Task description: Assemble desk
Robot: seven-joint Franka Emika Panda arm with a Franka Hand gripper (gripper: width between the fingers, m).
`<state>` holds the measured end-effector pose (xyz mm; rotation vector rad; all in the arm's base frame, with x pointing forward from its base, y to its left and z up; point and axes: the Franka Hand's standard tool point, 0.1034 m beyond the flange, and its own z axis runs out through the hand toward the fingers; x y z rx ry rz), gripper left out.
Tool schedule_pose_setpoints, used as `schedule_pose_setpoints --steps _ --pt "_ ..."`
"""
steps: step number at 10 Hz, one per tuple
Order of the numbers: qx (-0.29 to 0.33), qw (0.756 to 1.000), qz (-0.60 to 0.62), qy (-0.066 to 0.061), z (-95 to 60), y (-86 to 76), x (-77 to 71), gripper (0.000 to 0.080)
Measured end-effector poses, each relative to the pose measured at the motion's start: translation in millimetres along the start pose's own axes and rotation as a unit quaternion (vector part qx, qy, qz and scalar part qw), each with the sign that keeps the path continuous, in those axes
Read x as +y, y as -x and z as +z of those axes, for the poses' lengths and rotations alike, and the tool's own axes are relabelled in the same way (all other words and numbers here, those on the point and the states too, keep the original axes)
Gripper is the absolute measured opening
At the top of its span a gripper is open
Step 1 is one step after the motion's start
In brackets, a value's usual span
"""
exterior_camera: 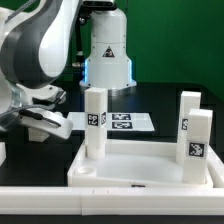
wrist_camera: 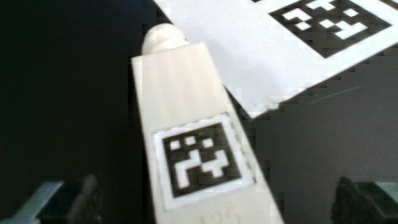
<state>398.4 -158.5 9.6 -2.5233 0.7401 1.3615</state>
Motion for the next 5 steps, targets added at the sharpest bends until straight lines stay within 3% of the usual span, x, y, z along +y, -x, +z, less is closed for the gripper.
schedule_pose_setpoints --steps 1,2,3,4,5 --pt "0.000 1.000 0.000 -0.001 -0.5 -0.2 0.6 0.0649" --pt "0.000 1.000 0.000 -0.001 -0.4 -0.2 0.8 0.0480" --pt "0.000 1.000 0.000 -0.001 -0.4 -0.2 0.8 0.0480" --pt "0.000 1.000 0.001 -0.001 -0.4 -0.2 0.9 0.0342" --pt "0.000 1.000 0.001 -0.001 -0.4 -0.1 0.9 0.0284"
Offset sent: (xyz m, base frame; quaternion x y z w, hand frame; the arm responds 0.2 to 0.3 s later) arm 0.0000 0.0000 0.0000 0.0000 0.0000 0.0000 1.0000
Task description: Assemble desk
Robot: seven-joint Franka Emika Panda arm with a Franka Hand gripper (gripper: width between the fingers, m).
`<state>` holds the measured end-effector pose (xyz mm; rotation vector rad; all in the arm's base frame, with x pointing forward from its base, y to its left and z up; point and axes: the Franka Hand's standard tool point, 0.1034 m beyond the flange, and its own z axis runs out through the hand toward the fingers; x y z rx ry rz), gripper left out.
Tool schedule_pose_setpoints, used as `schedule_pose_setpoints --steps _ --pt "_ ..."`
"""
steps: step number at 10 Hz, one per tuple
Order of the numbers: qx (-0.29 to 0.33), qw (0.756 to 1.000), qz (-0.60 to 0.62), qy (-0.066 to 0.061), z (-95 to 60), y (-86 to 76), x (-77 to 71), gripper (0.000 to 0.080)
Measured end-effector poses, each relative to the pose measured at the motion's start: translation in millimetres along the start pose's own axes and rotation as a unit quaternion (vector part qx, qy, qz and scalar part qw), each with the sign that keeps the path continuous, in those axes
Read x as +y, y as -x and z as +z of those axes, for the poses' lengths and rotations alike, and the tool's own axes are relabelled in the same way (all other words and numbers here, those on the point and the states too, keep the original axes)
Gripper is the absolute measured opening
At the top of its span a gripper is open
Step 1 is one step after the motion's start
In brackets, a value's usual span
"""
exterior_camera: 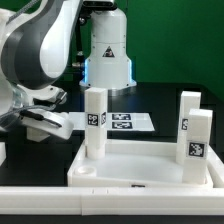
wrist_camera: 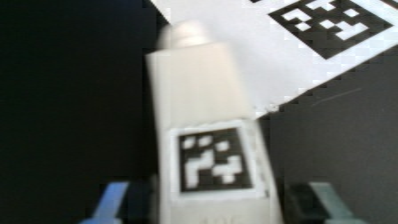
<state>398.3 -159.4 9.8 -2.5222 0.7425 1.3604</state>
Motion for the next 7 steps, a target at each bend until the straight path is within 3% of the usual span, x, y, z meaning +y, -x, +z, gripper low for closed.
schedule_pose_setpoints --steps 2,3,4,5,7 --pt "0.008 1.000 -0.003 -0.001 -4.0 -0.1 -1.0 0.0284" --pt "0.016 1.000 -0.016 -0.008 -28.8 11.7 -3.6 0.0284" --pt "0.071 0.997 -0.033 -0.015 -61.8 25.6 -12.1 0.0284" --pt "0.130 0.990 -0.056 -0.012 -73.9 36.3 -17.1 0.0284" --pt "0.199 0.978 -0.061 -0.013 -66.4 34.3 -17.4 0.0284"
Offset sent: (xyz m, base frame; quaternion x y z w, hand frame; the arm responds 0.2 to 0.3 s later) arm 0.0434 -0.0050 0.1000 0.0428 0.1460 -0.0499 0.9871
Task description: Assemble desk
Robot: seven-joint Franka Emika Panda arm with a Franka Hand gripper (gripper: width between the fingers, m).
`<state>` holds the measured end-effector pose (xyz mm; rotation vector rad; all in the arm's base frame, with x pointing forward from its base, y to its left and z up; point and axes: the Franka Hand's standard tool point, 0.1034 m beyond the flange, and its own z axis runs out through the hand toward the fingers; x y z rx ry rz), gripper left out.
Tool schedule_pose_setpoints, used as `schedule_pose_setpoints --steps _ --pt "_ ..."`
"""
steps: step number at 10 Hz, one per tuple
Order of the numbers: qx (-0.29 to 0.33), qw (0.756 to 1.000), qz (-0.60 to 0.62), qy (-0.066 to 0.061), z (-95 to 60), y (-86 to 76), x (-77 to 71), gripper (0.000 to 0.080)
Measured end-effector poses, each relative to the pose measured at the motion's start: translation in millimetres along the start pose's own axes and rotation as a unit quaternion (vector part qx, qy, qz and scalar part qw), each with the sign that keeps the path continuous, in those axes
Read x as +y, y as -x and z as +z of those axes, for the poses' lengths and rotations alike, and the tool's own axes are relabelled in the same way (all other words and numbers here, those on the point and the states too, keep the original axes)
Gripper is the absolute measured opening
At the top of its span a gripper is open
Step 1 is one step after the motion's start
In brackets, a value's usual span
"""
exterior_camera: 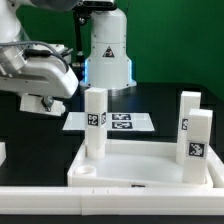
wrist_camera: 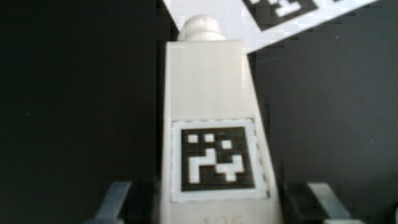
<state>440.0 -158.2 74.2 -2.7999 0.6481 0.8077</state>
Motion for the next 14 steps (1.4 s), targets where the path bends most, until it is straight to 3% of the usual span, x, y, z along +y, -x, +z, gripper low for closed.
schedule_pose_setpoints --steps 2,5,6,9,10,12,13,14 --pt "0.056 0.998 -0.006 0.003 -7.6 -6.8 -3.9 0.0284" --pt "0.174 0.981 -0.079 -0.011 -106.9 -20.8 -35.4 0.0284" --pt "0.216 0.973 -0.082 -0.010 -117.2 -26.0 -38.3 0.0285" --pt "0.321 0.944 -0.072 0.003 -115.1 -32.5 -36.7 0.0285" --pt "0.353 0.932 -0.078 0.008 -119.3 -37.3 -54.1 0.0285" --pt "0.425 0.900 -0.090 0.005 -139.5 -43.5 -95.6 0.0285" --pt "0.471 0.878 -0.092 0.004 -144.3 -40.7 -111.0 0.0285" --pt "0.496 0.865 -0.082 -0.003 -138.8 -34.5 -125.7 0.0285"
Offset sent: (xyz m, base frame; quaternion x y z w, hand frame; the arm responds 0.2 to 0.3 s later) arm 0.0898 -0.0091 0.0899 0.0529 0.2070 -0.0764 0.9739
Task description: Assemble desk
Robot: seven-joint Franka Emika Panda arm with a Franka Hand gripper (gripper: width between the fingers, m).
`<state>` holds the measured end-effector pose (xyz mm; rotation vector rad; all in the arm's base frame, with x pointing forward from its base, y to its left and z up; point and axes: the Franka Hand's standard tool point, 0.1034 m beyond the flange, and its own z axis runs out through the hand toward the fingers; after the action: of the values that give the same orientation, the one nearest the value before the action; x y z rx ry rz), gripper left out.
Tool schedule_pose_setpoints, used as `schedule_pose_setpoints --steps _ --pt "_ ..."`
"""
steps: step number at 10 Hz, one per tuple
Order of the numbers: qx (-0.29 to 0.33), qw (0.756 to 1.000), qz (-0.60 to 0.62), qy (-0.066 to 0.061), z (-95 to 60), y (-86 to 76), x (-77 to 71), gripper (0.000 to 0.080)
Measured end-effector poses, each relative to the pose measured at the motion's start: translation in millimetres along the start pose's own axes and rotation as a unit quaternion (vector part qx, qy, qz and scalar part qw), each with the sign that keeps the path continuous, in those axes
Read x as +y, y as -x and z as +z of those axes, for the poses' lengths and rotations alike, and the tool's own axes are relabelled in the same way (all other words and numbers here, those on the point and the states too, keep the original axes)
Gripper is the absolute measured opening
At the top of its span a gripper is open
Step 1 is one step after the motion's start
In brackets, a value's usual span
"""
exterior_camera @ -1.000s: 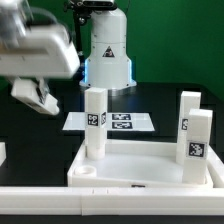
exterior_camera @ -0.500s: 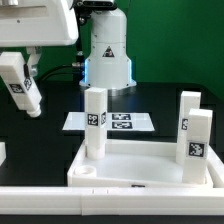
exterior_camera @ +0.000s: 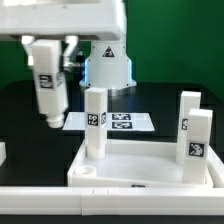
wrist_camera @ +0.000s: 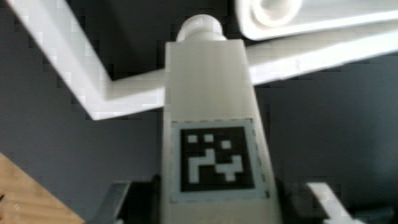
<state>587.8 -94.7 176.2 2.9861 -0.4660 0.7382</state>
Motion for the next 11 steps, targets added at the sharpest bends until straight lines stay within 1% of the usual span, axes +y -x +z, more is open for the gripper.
schedule_pose_setpoints --steps 1,2,3,4,5,6,7,8,9,10,11 --pt "0.023 0.999 -0.020 0.009 0.1 0.1 4.0 0.0285" --pt "0.064 0.997 -0.020 0.025 -1.6 -3.9 12.5 0.0285" --pt "0.060 0.998 -0.022 0.025 1.3 0.6 11.5 0.0285" --pt "0.056 0.998 -0.021 0.023 2.1 1.1 9.6 0.0285" --pt "0.048 0.999 -0.010 0.016 6.9 3.3 -2.8 0.0285" --pt "0.044 0.999 -0.004 0.009 15.0 2.7 -18.8 0.0285" --pt "0.053 0.999 0.008 0.005 23.8 4.1 -38.3 0.0285" --pt "0.065 0.998 -0.002 0.010 33.9 12.8 -49.7 0.0285" --pt "0.058 0.998 -0.007 0.012 35.3 13.5 -46.3 0.0285" --pt "0.059 0.998 -0.004 0.012 33.5 11.1 -44.0 0.0285" --pt "0.057 0.998 -0.005 0.012 35.2 13.3 -45.2 0.0285"
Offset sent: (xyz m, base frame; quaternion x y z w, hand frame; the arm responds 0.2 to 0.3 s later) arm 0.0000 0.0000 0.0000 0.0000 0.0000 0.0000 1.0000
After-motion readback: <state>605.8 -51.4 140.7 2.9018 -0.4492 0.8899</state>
